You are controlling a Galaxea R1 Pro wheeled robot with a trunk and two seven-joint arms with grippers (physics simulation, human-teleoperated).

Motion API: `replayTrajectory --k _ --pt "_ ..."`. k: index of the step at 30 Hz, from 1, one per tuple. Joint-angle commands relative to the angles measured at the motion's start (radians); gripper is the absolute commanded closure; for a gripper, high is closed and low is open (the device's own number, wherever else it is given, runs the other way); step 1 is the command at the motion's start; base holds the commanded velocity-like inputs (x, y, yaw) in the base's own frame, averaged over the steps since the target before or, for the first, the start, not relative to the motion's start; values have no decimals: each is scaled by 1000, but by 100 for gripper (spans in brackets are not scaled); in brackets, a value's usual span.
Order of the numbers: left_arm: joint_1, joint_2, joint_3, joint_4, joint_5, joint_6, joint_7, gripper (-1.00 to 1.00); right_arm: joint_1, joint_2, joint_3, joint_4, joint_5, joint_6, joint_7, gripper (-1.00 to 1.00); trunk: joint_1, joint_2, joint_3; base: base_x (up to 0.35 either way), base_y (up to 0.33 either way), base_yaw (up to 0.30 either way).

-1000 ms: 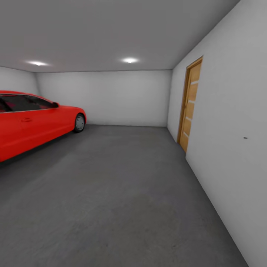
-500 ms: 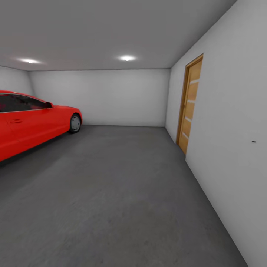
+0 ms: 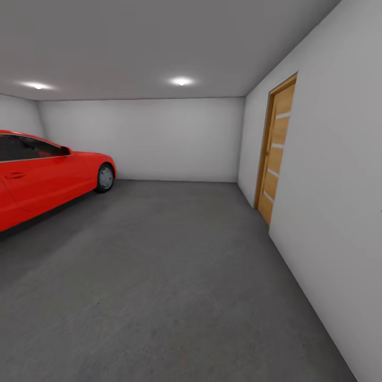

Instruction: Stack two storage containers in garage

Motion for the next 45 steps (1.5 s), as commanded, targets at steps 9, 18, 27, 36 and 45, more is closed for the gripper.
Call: replayTrajectory --k 9,18,27,36,45 --pt "0 0 0 0 10 -2 0 -100 0 0 1 0 2 -2 -4 -100 1 0 -1 324 0 0" --pt "0 0 0 0 10 -2 0 -100 0 0 1 0 2 0 -4 -100 1 0 -1 324 0 0" --pt "0 0 0 0 10 -1 0 -100 0 0 1 0 3 -2 -5 -100 1 0 -1 324 0 0" --pt "0 0 0 0 10 -1 0 -100 0 0 1 0 6 -4 -5 -100 1 0 -1 324 0 0" --pt "0 0 0 0 10 0 0 -100 0 -5 0 -5 3 -6 -12 -100 1 0 -1 324 0 0"
